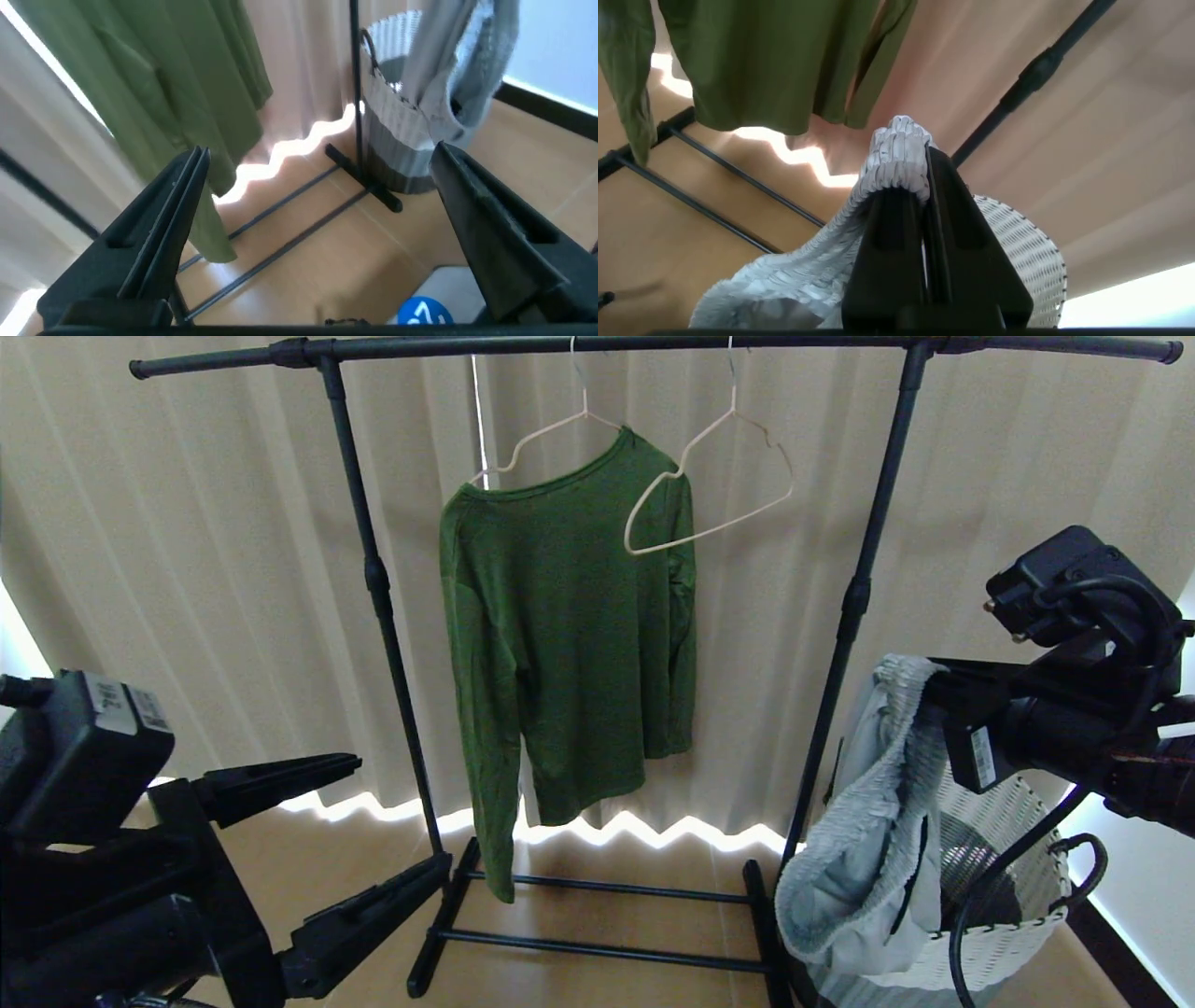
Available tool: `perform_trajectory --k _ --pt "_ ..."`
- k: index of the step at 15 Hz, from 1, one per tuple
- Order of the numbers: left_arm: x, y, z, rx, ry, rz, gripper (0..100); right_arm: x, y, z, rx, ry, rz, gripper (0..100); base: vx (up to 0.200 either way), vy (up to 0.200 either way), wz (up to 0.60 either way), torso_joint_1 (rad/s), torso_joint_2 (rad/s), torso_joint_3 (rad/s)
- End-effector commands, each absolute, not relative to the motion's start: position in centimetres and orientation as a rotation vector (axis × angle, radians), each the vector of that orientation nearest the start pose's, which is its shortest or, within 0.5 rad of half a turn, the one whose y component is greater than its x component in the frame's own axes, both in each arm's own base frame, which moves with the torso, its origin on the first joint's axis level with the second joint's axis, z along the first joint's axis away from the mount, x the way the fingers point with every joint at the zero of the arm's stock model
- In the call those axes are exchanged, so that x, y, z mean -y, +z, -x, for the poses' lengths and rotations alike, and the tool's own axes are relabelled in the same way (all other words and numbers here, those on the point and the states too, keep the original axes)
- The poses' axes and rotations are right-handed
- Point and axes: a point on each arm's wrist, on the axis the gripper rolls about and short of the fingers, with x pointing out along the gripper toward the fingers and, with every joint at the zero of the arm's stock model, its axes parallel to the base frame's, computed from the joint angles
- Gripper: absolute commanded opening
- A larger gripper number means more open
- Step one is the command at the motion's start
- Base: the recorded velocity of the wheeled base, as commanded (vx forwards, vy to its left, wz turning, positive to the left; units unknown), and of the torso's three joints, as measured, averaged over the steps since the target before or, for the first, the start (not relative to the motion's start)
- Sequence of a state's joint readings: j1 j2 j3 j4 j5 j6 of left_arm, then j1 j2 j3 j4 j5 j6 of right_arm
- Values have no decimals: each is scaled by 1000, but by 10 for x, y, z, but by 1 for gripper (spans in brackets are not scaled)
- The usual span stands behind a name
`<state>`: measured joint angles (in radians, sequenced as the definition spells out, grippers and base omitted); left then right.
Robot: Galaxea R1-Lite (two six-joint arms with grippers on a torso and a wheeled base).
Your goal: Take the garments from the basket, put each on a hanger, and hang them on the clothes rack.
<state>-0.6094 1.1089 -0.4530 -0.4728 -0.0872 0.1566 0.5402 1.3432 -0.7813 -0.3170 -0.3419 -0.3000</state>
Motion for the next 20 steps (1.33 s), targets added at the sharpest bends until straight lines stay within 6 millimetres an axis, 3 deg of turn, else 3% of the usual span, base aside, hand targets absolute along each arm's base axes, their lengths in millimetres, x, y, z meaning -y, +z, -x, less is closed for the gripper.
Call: perform_trajectory --k 1,14,20 --pt "96 199 -131 -161 -719 -208 100 -108 238 -195 -193 230 398 0 0 0 0 0 0 0" --pt "97 203 -133 -148 -714 -200 100 -128 261 -204 -123 274 358 0 0 0 0 0 0 0" --pt "111 206 -149 -171 -730 -203 100 -138 271 -204 -97 305 288 0 0 0 0 0 0 0"
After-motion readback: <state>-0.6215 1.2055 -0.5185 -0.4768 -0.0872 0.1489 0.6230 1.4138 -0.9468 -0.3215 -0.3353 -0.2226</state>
